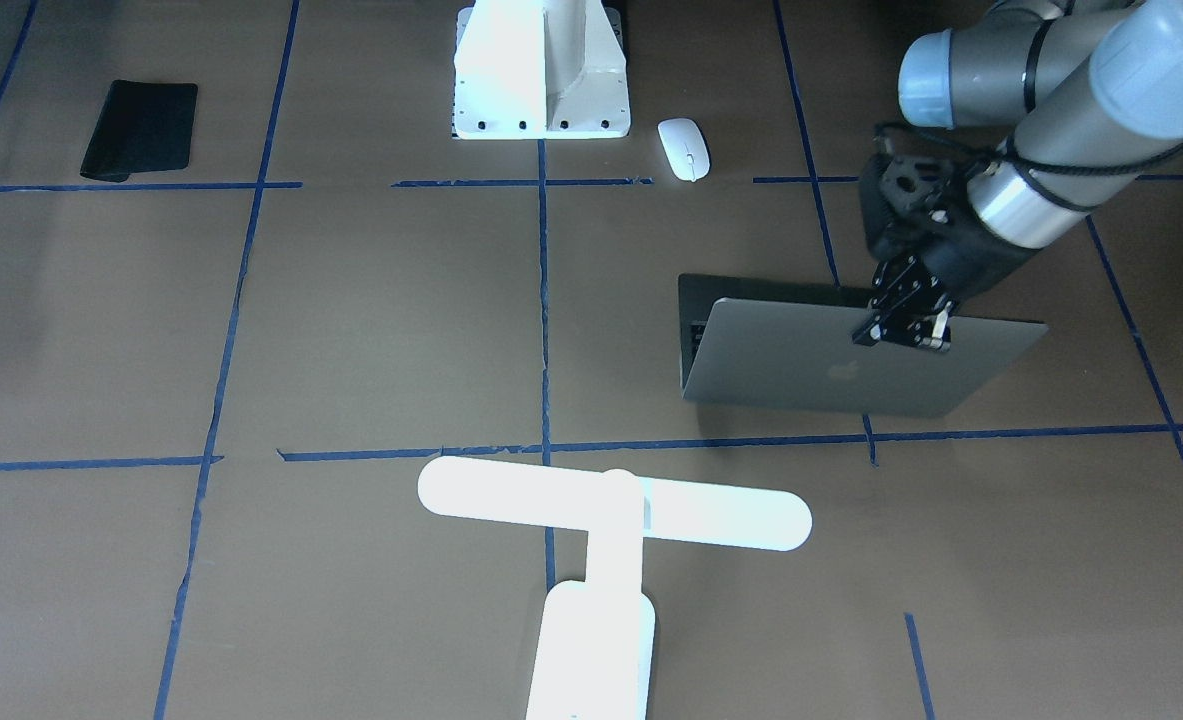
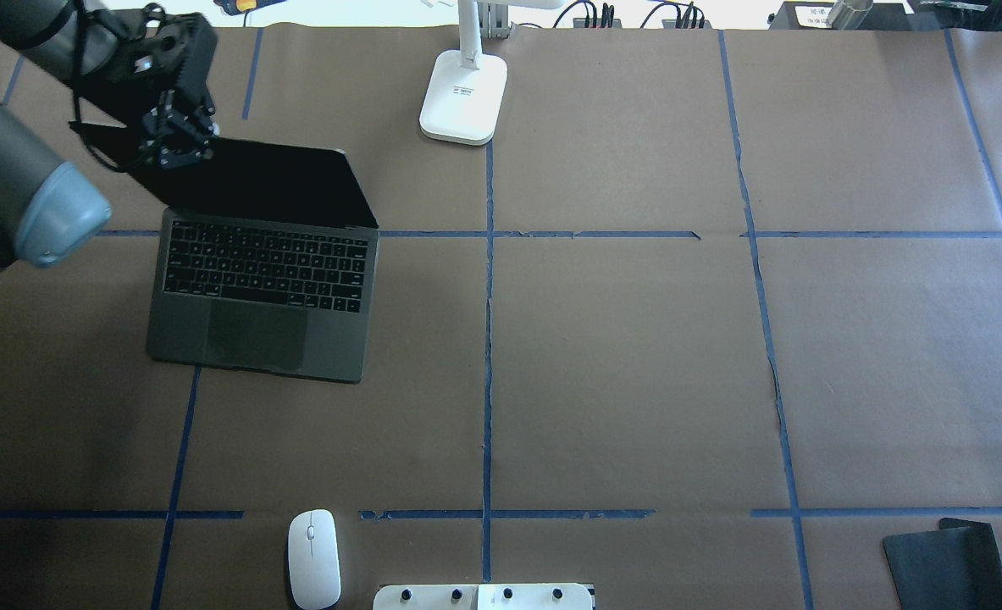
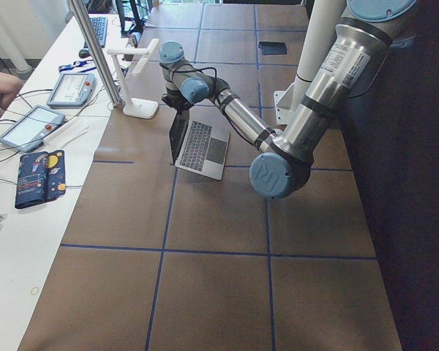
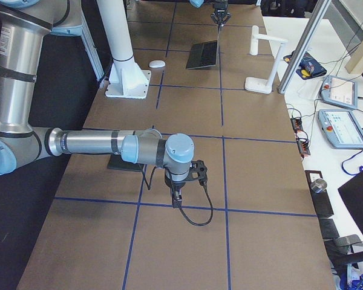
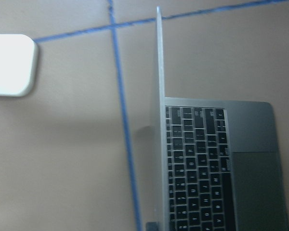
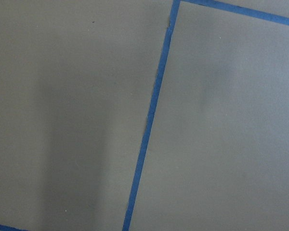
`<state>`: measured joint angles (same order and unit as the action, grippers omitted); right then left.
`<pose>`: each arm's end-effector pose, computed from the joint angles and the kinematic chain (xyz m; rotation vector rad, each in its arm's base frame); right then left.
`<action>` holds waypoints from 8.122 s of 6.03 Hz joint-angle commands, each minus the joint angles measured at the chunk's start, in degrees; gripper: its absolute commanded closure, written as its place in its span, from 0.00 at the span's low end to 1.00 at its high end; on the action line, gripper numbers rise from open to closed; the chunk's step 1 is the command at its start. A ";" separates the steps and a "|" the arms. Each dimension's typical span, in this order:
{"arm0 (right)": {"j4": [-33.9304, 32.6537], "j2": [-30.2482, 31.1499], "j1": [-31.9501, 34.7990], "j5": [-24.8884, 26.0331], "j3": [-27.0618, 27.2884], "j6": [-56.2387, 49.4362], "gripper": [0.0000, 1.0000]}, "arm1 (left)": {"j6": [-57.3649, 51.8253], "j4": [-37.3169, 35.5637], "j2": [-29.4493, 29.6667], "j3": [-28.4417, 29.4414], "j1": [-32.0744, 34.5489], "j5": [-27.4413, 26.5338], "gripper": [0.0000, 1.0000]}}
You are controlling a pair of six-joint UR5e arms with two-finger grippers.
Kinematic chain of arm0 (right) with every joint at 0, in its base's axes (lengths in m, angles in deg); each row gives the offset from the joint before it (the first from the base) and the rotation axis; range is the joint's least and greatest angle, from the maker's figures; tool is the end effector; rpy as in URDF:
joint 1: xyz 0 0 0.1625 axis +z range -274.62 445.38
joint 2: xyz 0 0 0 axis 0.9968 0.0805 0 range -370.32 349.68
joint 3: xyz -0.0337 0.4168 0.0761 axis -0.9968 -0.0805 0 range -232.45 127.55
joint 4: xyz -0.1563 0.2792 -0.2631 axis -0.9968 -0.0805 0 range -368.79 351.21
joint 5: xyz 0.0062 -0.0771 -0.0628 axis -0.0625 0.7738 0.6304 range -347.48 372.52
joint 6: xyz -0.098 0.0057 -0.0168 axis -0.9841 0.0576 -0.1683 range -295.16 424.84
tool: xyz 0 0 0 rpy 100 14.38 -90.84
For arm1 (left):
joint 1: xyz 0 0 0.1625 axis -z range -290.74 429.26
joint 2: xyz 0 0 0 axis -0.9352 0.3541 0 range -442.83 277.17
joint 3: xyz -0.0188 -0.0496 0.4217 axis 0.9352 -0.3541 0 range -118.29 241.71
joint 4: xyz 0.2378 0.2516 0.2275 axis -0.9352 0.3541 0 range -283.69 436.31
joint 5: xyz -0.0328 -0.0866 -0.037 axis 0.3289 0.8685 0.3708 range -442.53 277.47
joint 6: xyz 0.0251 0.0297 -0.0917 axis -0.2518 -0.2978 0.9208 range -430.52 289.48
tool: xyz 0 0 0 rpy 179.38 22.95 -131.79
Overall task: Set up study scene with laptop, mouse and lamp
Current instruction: 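Drag the laptop with the left gripper toward the white lamp, then release the laptop and withdraw the left gripper, then reach the right gripper to the dark grey mouse pad and grasp it, then carry the mouse pad with the right gripper beside the laptop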
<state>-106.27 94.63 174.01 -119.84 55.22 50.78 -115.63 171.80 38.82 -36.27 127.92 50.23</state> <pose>0.0573 -0.3769 0.6361 0.0028 -0.7447 -0.2261 0.2806 -0.5869 0.2551 0.9200 0.6784 1.4951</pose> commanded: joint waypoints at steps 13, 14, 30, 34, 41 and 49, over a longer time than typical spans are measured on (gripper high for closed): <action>-0.09 0.09 -0.04 -0.35 -0.26 0.00 0.00 | 21.47 -7.27 -3.30 -8.65 1.45 -0.83 0.26; 0.00 0.09 -0.04 -0.35 -0.09 0.52 0.00 | 21.29 -12.99 -8.05 -13.85 2.94 -1.18 0.27; 86.37 29.94 -89.76 43.33 -1.67 104.24 0.00 | 36.06 -10.23 -31.74 1.13 27.38 3.39 0.00; 86.84 29.97 -97.91 46.29 -1.67 107.21 0.01 | 36.06 -10.23 -31.74 1.13 27.38 3.39 0.00; 86.92 30.59 -99.62 48.15 -1.58 109.42 1.00 | 36.06 -10.23 -31.74 1.22 27.38 3.39 0.00; 74.15 6.58 -71.92 38.74 2.46 105.66 1.00 | 36.15 -10.23 -31.66 1.39 27.30 3.39 0.00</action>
<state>-26.89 107.37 95.42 -75.66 58.01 157.81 -79.49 161.57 7.11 -34.96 155.29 53.61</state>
